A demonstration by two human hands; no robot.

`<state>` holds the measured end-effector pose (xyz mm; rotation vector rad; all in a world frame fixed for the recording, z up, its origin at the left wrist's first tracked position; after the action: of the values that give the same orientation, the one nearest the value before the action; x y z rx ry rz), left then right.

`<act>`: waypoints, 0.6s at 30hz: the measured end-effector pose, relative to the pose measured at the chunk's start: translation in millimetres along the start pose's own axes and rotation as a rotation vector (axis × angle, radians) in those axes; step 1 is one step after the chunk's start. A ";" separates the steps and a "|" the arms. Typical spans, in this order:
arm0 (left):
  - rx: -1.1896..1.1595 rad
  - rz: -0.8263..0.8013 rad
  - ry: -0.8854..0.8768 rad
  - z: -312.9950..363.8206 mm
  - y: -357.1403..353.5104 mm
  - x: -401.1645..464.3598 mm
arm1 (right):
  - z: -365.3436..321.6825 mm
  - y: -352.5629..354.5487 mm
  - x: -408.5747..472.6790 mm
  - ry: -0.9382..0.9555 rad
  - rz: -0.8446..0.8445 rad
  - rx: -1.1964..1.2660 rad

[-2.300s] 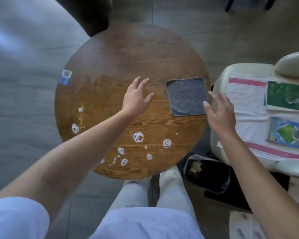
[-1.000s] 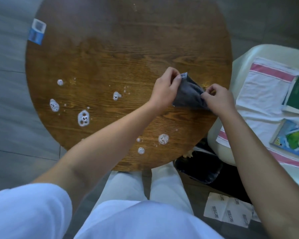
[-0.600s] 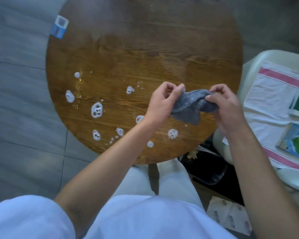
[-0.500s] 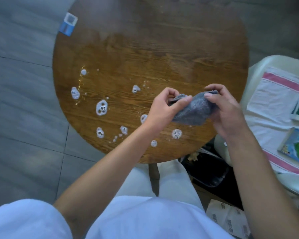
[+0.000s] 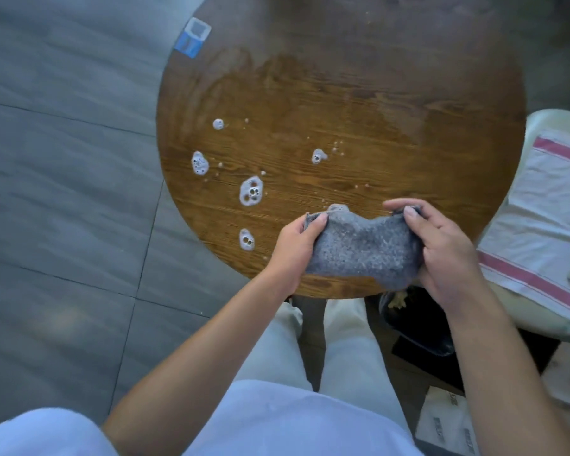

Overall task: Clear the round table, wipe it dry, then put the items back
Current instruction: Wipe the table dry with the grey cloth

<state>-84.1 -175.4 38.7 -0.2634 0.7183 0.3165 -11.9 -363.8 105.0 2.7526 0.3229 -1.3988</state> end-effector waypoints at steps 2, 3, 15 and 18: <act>-0.040 -0.064 0.052 -4.2 8.3 -11.9 | 16.0 -6.5 -13.2 0.006 0.023 0.034; -0.074 -0.096 0.081 -5.5 8.9 -18.0 | 25.1 -10.8 -18.8 -0.003 0.021 0.019; 0.024 -0.482 0.051 -10.3 -50.3 -60.8 | 121.7 -5.0 -55.8 -0.307 -0.351 -0.276; 0.145 -0.432 0.001 -10.7 -59.7 -52.8 | 118.7 27.8 -48.8 -0.207 -0.254 -0.279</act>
<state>-105.9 -244.1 74.4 -0.2731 0.6627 -0.1458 -128.7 -414.1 72.1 2.3839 0.8120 -1.5391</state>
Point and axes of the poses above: each hand's wrist, its own x-axis towards the middle knuckle, its own y-axis out of the back of the hand, z = x × y, the point moved 7 cm from there along x, towards the middle knuckle, and after that the axes turned 13 degrees about -y, right-handed, at the moved point
